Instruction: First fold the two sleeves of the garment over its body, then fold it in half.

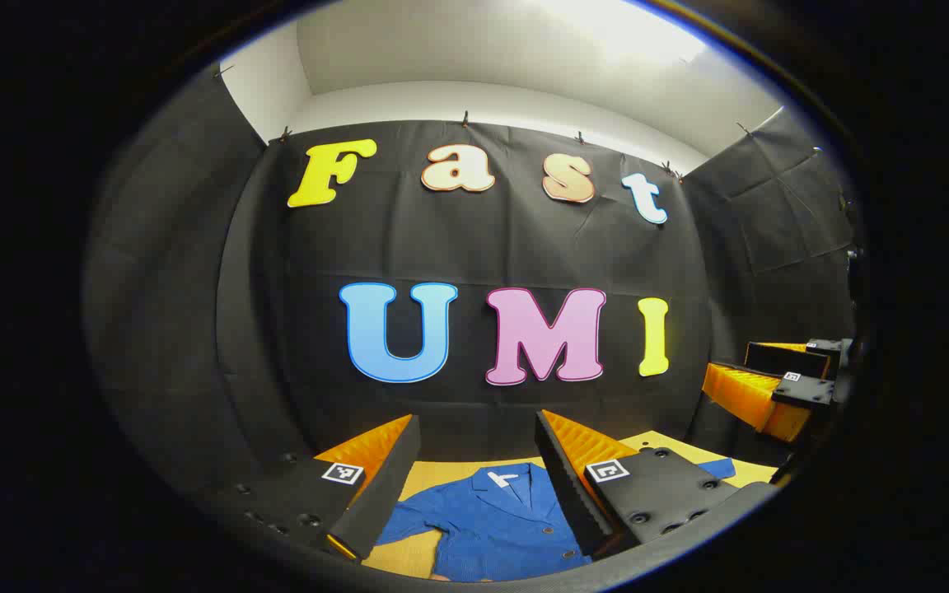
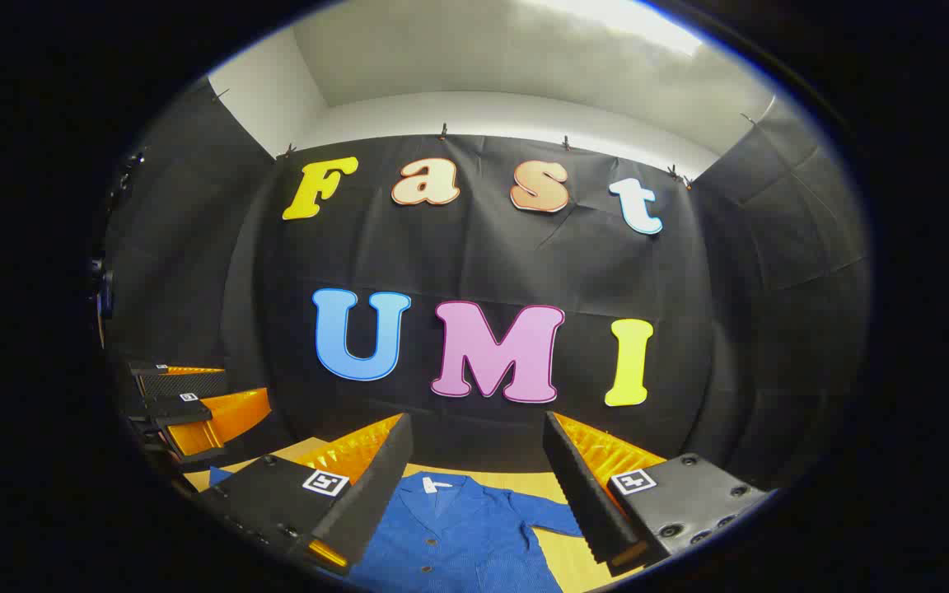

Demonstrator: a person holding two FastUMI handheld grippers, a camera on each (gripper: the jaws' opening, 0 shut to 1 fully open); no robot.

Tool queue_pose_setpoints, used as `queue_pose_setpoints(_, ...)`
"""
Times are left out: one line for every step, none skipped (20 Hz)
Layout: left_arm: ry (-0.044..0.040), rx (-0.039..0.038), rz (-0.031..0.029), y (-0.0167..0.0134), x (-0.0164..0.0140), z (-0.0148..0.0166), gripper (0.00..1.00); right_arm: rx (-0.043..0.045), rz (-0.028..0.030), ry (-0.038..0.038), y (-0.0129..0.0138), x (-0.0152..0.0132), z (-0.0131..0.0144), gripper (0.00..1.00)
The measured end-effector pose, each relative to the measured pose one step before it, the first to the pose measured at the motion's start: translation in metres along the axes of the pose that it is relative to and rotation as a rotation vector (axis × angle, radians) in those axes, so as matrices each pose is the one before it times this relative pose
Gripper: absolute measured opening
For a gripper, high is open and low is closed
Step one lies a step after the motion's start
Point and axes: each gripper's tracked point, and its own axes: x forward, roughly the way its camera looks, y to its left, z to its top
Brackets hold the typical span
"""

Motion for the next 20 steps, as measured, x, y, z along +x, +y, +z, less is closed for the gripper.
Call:
queue_pose_setpoints(0.00065,0.00136,0.00138,0.00037,-0.00028,0.00010,0.80,0.00463,0.00343,-0.00082,0.00036,-0.00234,0.00149,0.96)
queue_pose_setpoints(0.00034,-0.00344,0.00201,0.00030,-0.00074,0.00080,0.81,0.00248,0.00086,-0.00314,-0.00069,-0.00182,0.00186,0.99)
queue_pose_setpoints(0.00077,-0.00465,0.00160,-0.00027,-0.00215,-0.00086,0.80,-0.00272,0.00019,-0.00347,-0.00043,-0.00151,0.00219,0.99)
queue_pose_setpoints(0.00160,-0.00410,0.00119,-0.00057,-0.00198,-0.00009,0.81,-0.00456,-0.00026,-0.00066,-0.00057,-0.00235,0.00008,0.96)
queue_pose_setpoints(0.00266,-0.00143,-0.00080,-0.00148,-0.00258,-0.00071,0.81,-0.00308,0.00198,0.00237,-0.00019,-0.00168,-0.00065,0.96)
queue_pose_setpoints(0.00492,0.00110,-0.00103,-0.00144,-0.00245,-0.00159,0.81,-0.00055,0.00157,0.00349,0.00093,-0.00093,-0.00087,0.96)
queue_pose_setpoints(0.00534,0.00150,-0.00137,-0.00051,-0.00193,-0.00340,0.81,0.00132,0.00159,0.00456,-0.00028,-0.00104,-0.00054,0.96)
queue_pose_setpoints(0.00564,-0.00114,0.00028,-0.00029,-0.00212,-0.00112,0.80,0.00171,0.00272,0.00508,0.00066,-0.00099,-0.00127,0.96)
queue_pose_setpoints(0.00526,-0.00455,0.00118,0.00004,-0.00048,-0.00234,0.81,-0.00034,0.00171,0.00416,0.00072,-0.00054,-0.00066,0.96)
queue_pose_setpoints(0.00663,-0.00446,-0.00148,-0.00089,-0.00086,-0.00242,0.81,-0.00087,0.00325,0.00554,0.00045,-0.00073,-0.00072,0.96)
queue_pose_setpoints(0.00754,-0.00224,-0.00062,-0.00151,0.00032,-0.00409,0.80,-0.00113,0.00464,0.00358,0.00086,-0.00106,-0.00043,0.96)
queue_pose_setpoints(0.01285,-0.00881,0.00576,-0.00008,0.00019,-0.00423,0.81,0.00416,0.00049,0.00840,-0.00073,-0.00080,-0.00206,0.96)
queue_pose_setpoints(0.01602,-0.01756,0.00256,0.00022,-0.00104,-0.00547,0.81,0.00771,-0.00338,0.01402,-0.00265,-0.00026,-0.00486,0.96)
queue_pose_setpoints(0.00701,-0.01734,0.00093,-0.00210,-0.00056,-0.00254,0.81,0.00778,-0.00759,0.01849,-0.00269,-0.00147,-0.00550,0.96)
queue_pose_setpoints(-0.00154,-0.01134,0.00284,-0.00074,-0.00062,0.00146,0.81,0.00311,-0.00504,0.01367,-0.00297,-0.00213,-0.00345,0.96)
queue_pose_setpoints(-0.00526,-0.00002,-0.00014,-0.00090,-0.00110,0.00260,0.80,-0.00189,-0.00417,0.00113,-0.00223,-0.00293,0.00024,0.99)
queue_pose_setpoints(-0.00616,0.01012,0.00031,-0.00181,-0.00060,0.00127,0.81,-0.00682,-0.00461,-0.00744,-0.00277,-0.00230,0.00169,0.99)
queue_pose_setpoints(-0.00615,0.01454,0.00288,-0.00008,-0.00106,0.00171,0.81,-0.00936,-0.00735,-0.00909,-0.00292,-0.00180,0.00134,0.99)
queue_pose_setpoints(-0.00617,0.01156,0.00298,0.00068,-0.00074,0.00142,0.81,-0.00429,-0.00638,-0.00032,-0.00389,-0.00061,-0.00075,0.99)
queue_pose_setpoints(-0.00398,0.00305,0.00067,-0.00049,-0.00011,0.00147,0.80,0.00375,-0.00001,0.00592,0.00021,-0.00113,-0.00318,0.95)
